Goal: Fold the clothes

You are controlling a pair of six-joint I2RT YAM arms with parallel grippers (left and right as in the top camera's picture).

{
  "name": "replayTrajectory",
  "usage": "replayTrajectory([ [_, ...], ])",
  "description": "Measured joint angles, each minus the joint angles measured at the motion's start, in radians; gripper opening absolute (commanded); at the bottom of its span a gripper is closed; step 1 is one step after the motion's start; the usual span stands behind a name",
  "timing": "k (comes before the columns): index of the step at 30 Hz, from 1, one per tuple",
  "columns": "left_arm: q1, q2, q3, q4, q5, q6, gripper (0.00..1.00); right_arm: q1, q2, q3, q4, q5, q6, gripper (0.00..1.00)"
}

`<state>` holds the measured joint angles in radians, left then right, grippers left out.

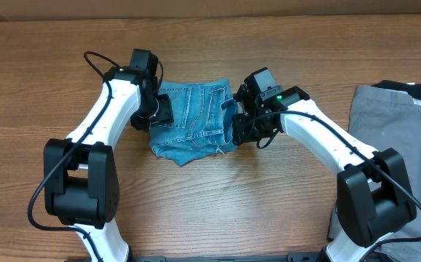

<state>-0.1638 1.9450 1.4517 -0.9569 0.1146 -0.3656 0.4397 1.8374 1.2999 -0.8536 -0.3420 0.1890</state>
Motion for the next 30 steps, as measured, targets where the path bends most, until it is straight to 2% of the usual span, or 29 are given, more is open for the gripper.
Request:
replayTrajectory([
  [3,0.000,0.000,0.000,-0.002,0.000,0.000,0.57,0.000,-0.002,0.009,-0.024,-0.034,-0.040,0.60],
  [6,0.000,0.000,0.000,-0.004,0.000,0.000,0.57,-0.001,-0.014,0.031,-0.019,-0.071,-0.071,0.68],
  [10,0.000,0.000,0.000,-0.004,0.000,0.000,0.57,0.000,-0.066,0.064,0.001,-0.106,-0.092,0.70],
  [17,0.000,0.000,0.000,-0.004,0.000,0.000,0.58,-0.001,-0.105,0.080,0.008,-0.175,-0.106,0.62],
  [22,0.000,0.000,0.000,-0.004,0.000,0.000,0.58,0.006,-0.103,0.080,0.019,-0.181,-0.107,0.60],
  [25,0.000,0.000,0.000,-0.004,0.000,0.000,0.58,0.021,-0.093,0.072,0.056,-0.185,-0.103,0.50],
  [29,0.000,0.000,0.000,-0.004,-0.001,0.000,0.59,0.064,-0.038,0.058,0.080,-0.204,-0.100,0.04],
  [30,0.000,0.000,0.000,-0.004,-0.001,0.000,0.59,0.077,-0.025,0.054,0.082,-0.200,-0.098,0.04],
])
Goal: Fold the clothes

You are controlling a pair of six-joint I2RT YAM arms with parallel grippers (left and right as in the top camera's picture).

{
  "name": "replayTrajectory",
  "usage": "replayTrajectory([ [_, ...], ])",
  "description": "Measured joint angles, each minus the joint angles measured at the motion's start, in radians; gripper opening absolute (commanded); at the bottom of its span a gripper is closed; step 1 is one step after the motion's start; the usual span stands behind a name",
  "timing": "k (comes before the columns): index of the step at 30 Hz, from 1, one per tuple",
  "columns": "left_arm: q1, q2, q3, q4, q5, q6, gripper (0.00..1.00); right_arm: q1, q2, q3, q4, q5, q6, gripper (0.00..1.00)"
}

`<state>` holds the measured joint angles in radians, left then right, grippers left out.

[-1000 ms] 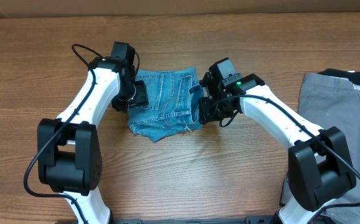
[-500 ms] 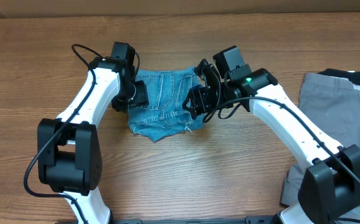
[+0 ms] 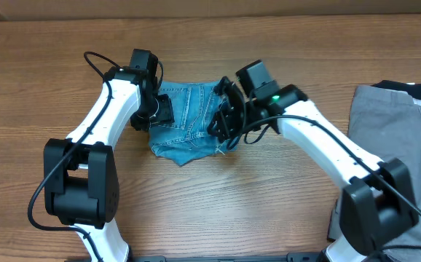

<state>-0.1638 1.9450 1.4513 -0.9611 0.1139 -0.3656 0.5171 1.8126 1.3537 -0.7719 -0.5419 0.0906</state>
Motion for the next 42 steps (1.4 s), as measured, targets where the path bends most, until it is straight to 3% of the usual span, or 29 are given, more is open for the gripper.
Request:
replayTrajectory([
  [8,0.000,0.000,0.000,-0.001,-0.004,0.000,0.62,0.027,0.018,-0.010,-0.060,0.360,0.195,0.04],
  [16,0.000,0.000,-0.001,-0.003,-0.022,0.000,0.63,-0.071,0.069,-0.010,-0.083,0.458,0.279,0.05],
  [18,0.000,0.000,-0.002,-0.003,-0.022,0.000,0.64,-0.069,0.079,-0.011,-0.078,0.439,0.263,0.13],
  [19,0.000,0.000,-0.002,-0.003,-0.022,0.000,0.64,-0.068,0.079,-0.010,-0.077,0.424,0.245,0.22],
  [20,0.000,0.000,-0.002,-0.004,-0.023,0.000,0.64,-0.065,0.077,-0.005,-0.079,0.405,0.232,0.42],
  [22,0.000,0.000,-0.002,-0.005,-0.023,0.001,0.64,-0.065,0.077,0.010,-0.083,0.362,0.205,0.71],
  [23,0.000,0.000,-0.002,-0.005,-0.024,0.001,0.64,-0.065,0.076,0.022,-0.082,0.338,0.195,0.75],
  [33,0.000,0.000,-0.003,-0.011,-0.029,0.003,0.66,-0.055,0.036,0.084,-0.067,0.047,0.133,0.61],
  [42,0.000,0.000,-0.003,-0.013,-0.029,0.003,0.67,0.003,0.036,0.029,-0.063,0.026,0.117,0.53],
])
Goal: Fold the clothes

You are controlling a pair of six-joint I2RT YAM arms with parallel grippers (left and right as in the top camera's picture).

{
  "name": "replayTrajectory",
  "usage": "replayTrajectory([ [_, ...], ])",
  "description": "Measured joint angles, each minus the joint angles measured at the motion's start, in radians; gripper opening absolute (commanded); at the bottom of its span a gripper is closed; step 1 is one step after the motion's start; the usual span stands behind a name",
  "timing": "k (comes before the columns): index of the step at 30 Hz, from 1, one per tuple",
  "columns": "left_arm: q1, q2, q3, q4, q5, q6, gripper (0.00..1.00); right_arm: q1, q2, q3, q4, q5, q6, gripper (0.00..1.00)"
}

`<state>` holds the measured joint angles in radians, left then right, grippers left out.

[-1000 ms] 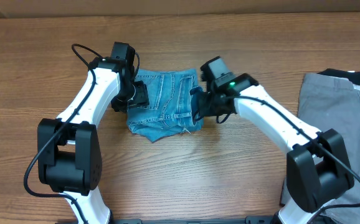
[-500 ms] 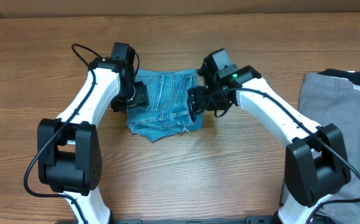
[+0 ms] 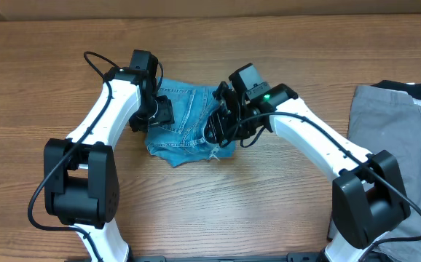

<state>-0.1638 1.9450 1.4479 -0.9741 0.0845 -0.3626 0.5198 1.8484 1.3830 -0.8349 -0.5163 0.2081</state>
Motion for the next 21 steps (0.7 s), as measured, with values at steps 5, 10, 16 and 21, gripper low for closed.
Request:
replayTrajectory([
  [5,0.000,0.000,0.000,-0.002,0.000,0.000,0.68,-0.017,0.000,-0.001,-0.020,0.080,0.001,0.53],
  [10,0.000,0.000,0.000,-0.002,0.000,0.000,0.67,-0.097,0.000,0.008,-0.058,0.081,-0.020,0.62],
  [16,0.000,0.000,0.000,0.002,0.000,0.000,0.68,-0.130,-0.001,0.020,-0.060,-0.103,-0.143,0.56],
  [21,0.000,0.000,0.000,0.003,0.000,0.000,0.69,-0.093,-0.002,0.021,-0.064,-0.185,-0.198,0.47],
])
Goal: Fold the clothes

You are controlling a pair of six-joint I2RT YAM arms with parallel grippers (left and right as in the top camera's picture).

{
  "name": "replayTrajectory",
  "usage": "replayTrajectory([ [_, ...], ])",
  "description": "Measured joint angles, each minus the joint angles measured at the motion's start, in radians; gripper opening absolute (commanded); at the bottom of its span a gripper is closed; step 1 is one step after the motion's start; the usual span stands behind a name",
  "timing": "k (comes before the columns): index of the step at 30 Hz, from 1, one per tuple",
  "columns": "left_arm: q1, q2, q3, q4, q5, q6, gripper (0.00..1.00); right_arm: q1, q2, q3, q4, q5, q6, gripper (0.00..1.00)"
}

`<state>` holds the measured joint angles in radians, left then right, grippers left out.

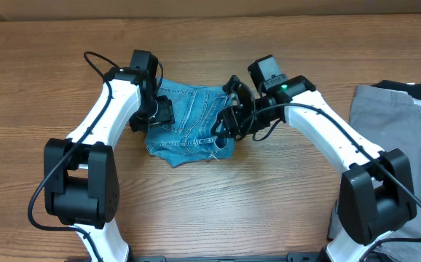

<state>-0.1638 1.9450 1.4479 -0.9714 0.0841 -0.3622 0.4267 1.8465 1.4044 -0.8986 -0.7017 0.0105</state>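
Small blue denim shorts [189, 120] lie bunched on the wooden table [50, 58] between the two arms in the overhead view. My left gripper [159, 114] rests on the shorts' left edge and looks shut on the cloth there. Over the shorts' right edge is my right gripper [227, 120], its fingers spread and nothing visibly between them. The cloth under both grippers is hidden.
A grey garment [392, 138] lies at the table's right edge, with a bit of black and white cloth [414, 86] at its top. Both arm bases stand at the near edge.
My right gripper has drawn back to the right, from over the middle of the shorts to their right edge. The shorts stay bunched. The left arm has not moved.
My right gripper was at the shorts' right edge, with the left gripper on the left edge. It then stood further left, with the right side of the shorts pushed inward, then further still. Now it is back at the right edge and the shorts lie narrower.
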Motion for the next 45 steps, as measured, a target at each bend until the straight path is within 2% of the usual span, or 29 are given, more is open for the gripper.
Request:
replayTrajectory([
  [6,0.000,0.000,0.000,0.000,0.000,0.000,0.69,0.085,0.000,-0.017,0.050,0.078,0.029,0.30],
  [10,0.000,0.000,0.000,0.000,0.000,0.000,0.69,0.143,0.000,-0.068,0.118,0.150,0.070,0.04],
  [15,0.000,0.000,0.000,-0.001,0.000,0.000,0.69,0.167,0.000,-0.132,0.131,0.349,0.238,0.04],
  [20,0.000,0.000,0.000,0.000,0.000,0.000,0.70,0.097,0.002,-0.179,0.135,0.404,0.365,0.10],
  [21,0.000,0.000,0.000,0.000,0.000,0.000,0.70,0.076,0.002,-0.182,0.131,0.399,0.380,0.13],
  [23,0.000,0.000,0.000,0.003,0.000,0.000,0.70,0.040,0.002,-0.182,0.112,0.389,0.396,0.33],
  [26,0.000,0.000,0.000,0.005,0.000,0.000,0.70,0.004,0.002,-0.184,0.059,0.375,0.416,0.46],
  [27,0.000,0.000,0.000,0.005,0.000,0.001,0.70,0.000,0.002,-0.183,0.045,0.373,0.418,0.46],
  [32,0.000,0.000,0.000,0.008,0.004,0.001,0.70,-0.006,-0.001,-0.167,-0.048,0.385,0.423,0.45],
  [35,0.000,0.000,0.000,0.016,0.040,0.016,0.66,-0.007,-0.037,-0.122,-0.062,0.398,0.427,0.30],
  [36,0.000,0.000,0.000,0.021,0.060,0.029,0.63,-0.008,-0.063,-0.106,-0.056,0.400,0.429,0.24],
  [40,0.000,0.000,0.000,0.035,0.146,0.089,0.52,-0.008,-0.177,-0.058,0.019,0.393,0.453,0.15],
  [42,0.000,0.000,0.000,0.040,0.172,0.112,0.48,-0.008,-0.210,-0.044,0.062,0.373,0.460,0.13],
  [45,0.000,0.000,0.000,0.054,0.191,0.145,0.47,-0.006,-0.217,-0.043,0.115,0.342,0.463,0.13],
])
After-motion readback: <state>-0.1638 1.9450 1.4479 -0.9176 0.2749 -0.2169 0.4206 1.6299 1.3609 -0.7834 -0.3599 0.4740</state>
